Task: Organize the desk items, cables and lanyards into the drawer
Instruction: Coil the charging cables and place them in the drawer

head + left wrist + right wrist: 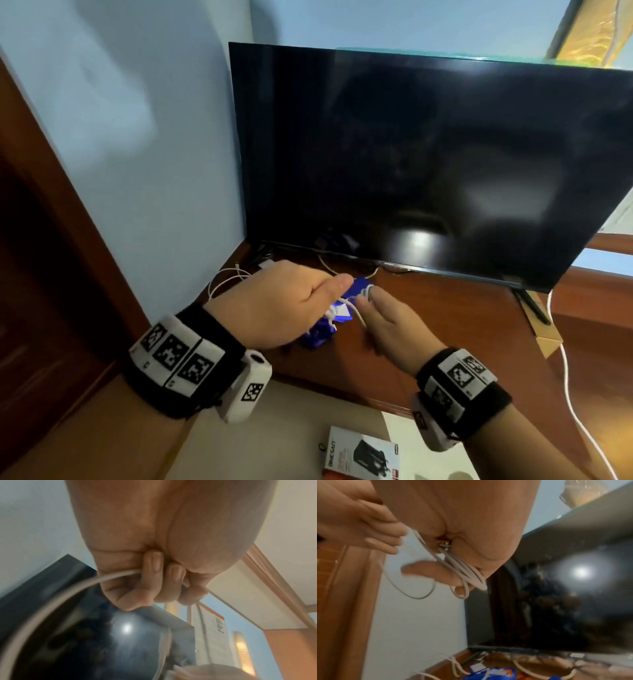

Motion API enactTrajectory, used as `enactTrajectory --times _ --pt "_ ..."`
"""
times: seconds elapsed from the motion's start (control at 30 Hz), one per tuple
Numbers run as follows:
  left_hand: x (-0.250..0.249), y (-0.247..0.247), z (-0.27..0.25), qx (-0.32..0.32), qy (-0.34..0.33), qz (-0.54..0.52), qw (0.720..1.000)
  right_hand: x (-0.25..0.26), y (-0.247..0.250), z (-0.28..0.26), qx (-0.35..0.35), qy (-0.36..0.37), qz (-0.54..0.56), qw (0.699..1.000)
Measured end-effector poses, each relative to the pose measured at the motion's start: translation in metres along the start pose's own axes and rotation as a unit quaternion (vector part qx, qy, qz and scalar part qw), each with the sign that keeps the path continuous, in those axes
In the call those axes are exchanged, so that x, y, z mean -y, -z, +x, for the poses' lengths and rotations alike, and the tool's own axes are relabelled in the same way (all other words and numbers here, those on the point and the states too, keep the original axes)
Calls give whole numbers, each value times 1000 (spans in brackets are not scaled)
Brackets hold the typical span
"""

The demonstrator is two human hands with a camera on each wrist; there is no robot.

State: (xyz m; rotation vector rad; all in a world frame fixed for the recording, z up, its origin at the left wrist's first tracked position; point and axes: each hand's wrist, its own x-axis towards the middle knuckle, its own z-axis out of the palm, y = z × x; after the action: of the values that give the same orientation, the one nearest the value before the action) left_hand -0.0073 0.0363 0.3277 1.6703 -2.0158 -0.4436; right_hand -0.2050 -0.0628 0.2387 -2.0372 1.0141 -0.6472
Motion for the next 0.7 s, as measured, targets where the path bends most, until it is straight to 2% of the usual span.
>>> enactTrajectory --times 0.1,0.17,0.27,0.37,0.47,0.6,0.63,0.7 --pt "19 9 17 -65 24 8 998 17 -17 -14 43 -36 156 986" --pt "38 4 28 -87 62 3 994 31 -18 -19 52 -34 211 976" --pt "65 -20 34 -71 123 -20 990 56 -10 -23 28 -21 309 950" --pt "83 -56 25 -34 144 -100 984 72 0 -19 -25 24 435 900" --pt "84 -87 10 -6 152 -163 975 76 10 -11 -72 61 431 898" --pt "60 -103 -10 37 134 -201 970 70 17 -6 -115 52 446 886" --pt "52 -101 -14 46 121 -188 974 65 16 -4 -126 52 423 896" --pt "37 -93 -22 68 94 -137 984 53 13 -4 -140 48 321 936"
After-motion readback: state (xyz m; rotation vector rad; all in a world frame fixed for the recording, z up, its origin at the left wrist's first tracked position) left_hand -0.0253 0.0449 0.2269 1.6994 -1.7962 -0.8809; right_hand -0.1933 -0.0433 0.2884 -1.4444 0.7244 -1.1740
